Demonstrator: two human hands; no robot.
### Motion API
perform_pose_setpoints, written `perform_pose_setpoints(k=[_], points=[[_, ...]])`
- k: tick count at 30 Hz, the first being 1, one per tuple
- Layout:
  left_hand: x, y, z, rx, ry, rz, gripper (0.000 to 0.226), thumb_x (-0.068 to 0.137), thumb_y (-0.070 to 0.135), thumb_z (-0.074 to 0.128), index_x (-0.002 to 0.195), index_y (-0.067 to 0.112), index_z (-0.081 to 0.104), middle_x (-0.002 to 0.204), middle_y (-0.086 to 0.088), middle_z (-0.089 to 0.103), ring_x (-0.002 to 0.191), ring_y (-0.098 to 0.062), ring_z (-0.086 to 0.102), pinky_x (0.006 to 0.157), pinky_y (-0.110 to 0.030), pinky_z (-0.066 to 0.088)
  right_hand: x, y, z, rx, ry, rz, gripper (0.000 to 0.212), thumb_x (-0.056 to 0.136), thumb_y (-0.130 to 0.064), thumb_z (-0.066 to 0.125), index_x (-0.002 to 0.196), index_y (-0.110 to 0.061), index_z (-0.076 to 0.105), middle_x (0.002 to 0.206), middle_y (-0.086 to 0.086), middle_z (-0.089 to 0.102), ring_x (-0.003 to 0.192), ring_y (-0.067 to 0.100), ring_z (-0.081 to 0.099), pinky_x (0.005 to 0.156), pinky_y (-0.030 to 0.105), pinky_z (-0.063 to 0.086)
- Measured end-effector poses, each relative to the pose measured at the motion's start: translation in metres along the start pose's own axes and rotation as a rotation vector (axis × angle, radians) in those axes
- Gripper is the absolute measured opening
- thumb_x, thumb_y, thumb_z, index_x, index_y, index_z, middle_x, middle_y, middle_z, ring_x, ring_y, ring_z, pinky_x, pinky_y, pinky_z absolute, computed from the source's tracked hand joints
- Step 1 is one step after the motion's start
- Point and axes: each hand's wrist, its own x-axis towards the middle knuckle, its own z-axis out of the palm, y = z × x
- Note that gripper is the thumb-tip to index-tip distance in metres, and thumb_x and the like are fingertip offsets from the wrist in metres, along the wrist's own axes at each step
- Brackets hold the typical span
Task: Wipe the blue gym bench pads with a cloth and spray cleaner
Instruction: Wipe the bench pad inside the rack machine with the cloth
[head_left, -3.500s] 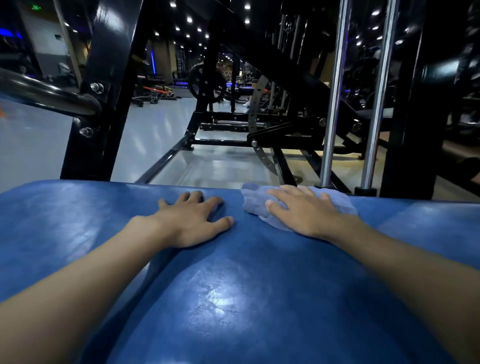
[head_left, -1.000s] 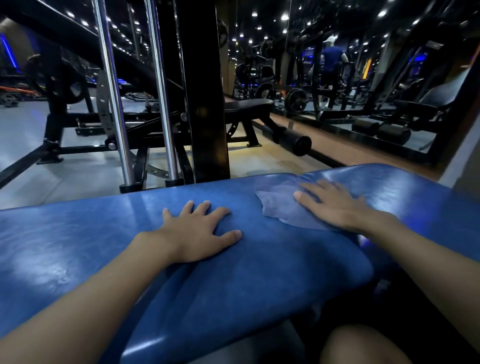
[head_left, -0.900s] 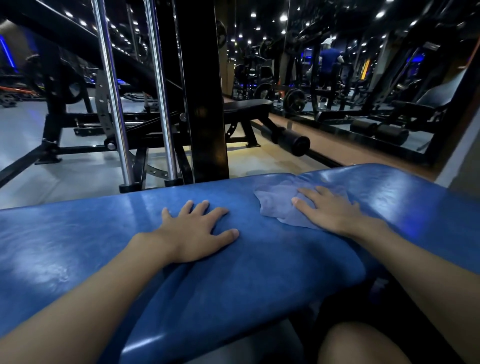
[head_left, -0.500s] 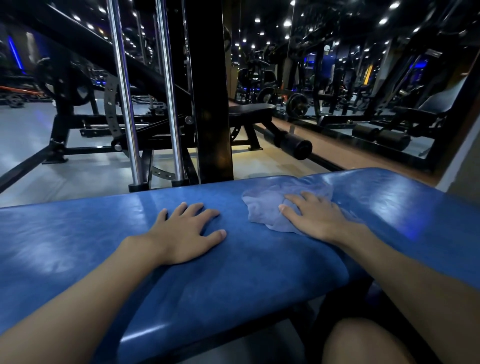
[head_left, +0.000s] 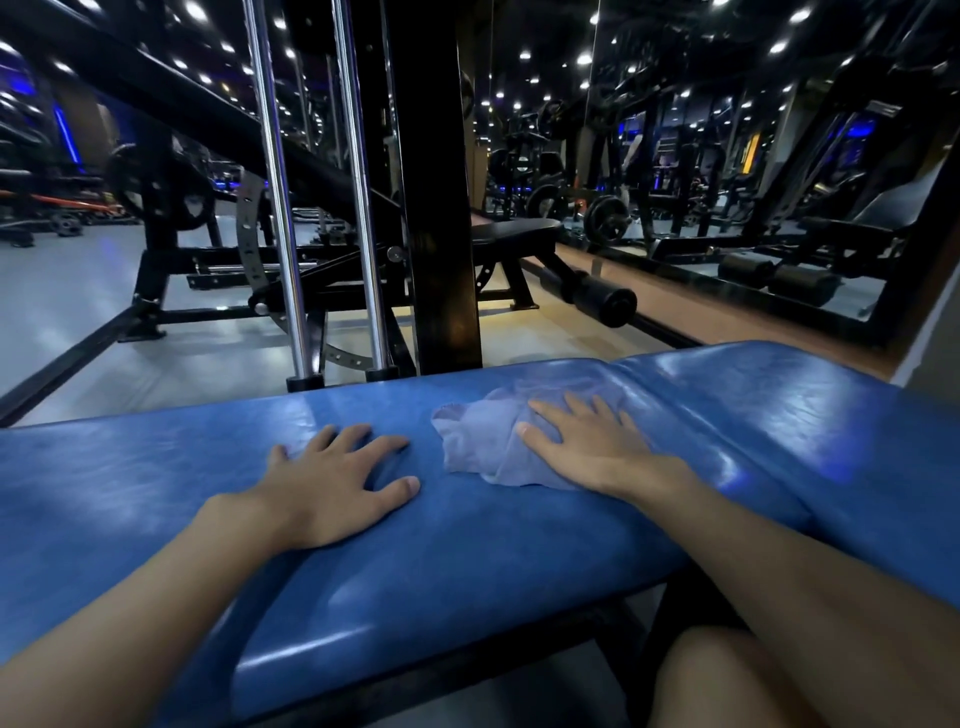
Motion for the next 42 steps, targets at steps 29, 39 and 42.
perform_pose_setpoints(k=[29, 39, 42], points=[[-0.082, -0.093, -0.017, -0.092, 0.195, -0.264, 0.046, 0.093, 0.036, 0.046, 0.138, 0.03, 0.041, 0.145, 0.001, 0.043, 0.134, -0.026, 0.039, 0.108, -0.05, 0.033, -0.028, -0.183, 0.034, 0.106, -0.051, -0.299, 0.058, 0.092, -0.067, 0.021, 0.144, -0.043, 0.031, 0.163, 0.007, 0.014, 0.149, 0.037, 0.003, 0.118, 0.057, 0.004], [-0.01, 0.012, 0.003, -0.029, 0.219, -0.064, 0.057, 0.092, 0.07, 0.027, 0.141, 0.044, 0.039, 0.154, 0.0, 0.036, 0.144, -0.031, 0.027, 0.113, -0.06, 0.017, -0.017, -0.083, 0.019, 0.106, 0.06, -0.109, 0.048, 0.104, -0.039, 0.021, 0.15, -0.032, 0.03, 0.162, -0.006, 0.022, 0.149, 0.015, 0.015, 0.119, 0.055, 0.005], [-0.005, 0.008, 0.011, 0.006, 0.185, -0.096, 0.064, 0.088, 0.079, 0.019, 0.145, 0.053, 0.032, 0.159, 0.003, 0.03, 0.146, -0.034, 0.022, 0.115, -0.061, 0.013, -0.014, -0.08, 0.023, 0.086, 0.043, -0.109, 0.047, 0.103, -0.043, 0.018, 0.145, -0.033, 0.038, 0.162, -0.004, 0.021, 0.15, 0.017, 0.012, 0.118, 0.056, 0.004]])
